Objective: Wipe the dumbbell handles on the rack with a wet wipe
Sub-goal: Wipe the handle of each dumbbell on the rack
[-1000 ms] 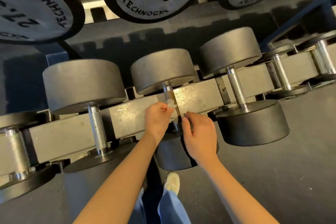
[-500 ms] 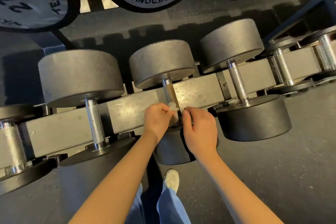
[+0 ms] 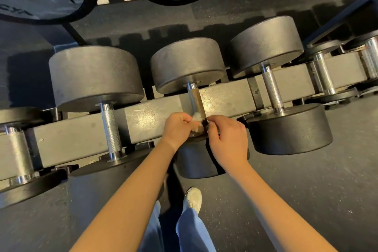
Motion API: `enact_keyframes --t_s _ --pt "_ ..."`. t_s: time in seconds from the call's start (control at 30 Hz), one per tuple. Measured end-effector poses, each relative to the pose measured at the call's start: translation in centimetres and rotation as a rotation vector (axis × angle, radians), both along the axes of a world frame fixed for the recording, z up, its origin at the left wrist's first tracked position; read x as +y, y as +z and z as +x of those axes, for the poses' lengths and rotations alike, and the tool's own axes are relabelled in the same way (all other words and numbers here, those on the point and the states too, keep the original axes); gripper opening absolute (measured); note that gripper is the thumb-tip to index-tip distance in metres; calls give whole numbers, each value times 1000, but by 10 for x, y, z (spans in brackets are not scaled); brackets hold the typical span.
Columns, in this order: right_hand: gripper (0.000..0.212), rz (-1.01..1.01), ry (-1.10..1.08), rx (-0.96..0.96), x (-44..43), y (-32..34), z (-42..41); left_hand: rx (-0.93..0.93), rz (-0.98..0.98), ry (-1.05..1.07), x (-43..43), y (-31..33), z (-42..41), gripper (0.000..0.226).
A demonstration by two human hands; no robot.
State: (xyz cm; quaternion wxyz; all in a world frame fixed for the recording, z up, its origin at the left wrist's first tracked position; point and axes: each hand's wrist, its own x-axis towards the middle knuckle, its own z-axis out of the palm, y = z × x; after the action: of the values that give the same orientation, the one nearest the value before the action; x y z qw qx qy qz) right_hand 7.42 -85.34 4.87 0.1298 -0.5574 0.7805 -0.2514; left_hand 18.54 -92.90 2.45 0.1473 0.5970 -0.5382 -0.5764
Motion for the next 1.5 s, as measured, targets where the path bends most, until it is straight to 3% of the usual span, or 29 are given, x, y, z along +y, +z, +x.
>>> enact_keyframes --t_s 0.07,0.17,0.33,0.4,0.5,0.57,0.73,0.97,1.2,1.4,1.5 --pt "31 94 51 -13 -2 6 -3 43 -43 -7 -4 7 3 15" --pt "40 261 150 -213 -14 15 -13 194 -42 15 -6 20 4 13" --pt "21 223 70 -491 -47 16 -24 317 8 99 -8 32 4 11" --pt "16 195 9 -506 -57 14 -24 215 -139 146 -11 39 9 13" --pt "14 255 -28 -397 -70 8 -21 -26 -623 168 -22 52 20 26" --pt "16 329 1 -311 -76 3 -21 -117 -736 78 -33 52 24 36" --pt "19 349 50 -210 -80 -4 -18 -217 -720 -49 -43 41 25 42" --pt "15 135 -137 -407 -110 -7 -13 -221 -692 -63 -44 43 25 44" --pt "25 375 -56 -414 -78 -9 -28 -217 -689 -65 -44 45 26 45" --pt "12 219 -155 -478 -103 -2 -14 -250 -715 -80 -43 46 26 45" --pt "18 354 -70 -428 -86 1 -21 -235 -699 -77 -42 47 26 45"
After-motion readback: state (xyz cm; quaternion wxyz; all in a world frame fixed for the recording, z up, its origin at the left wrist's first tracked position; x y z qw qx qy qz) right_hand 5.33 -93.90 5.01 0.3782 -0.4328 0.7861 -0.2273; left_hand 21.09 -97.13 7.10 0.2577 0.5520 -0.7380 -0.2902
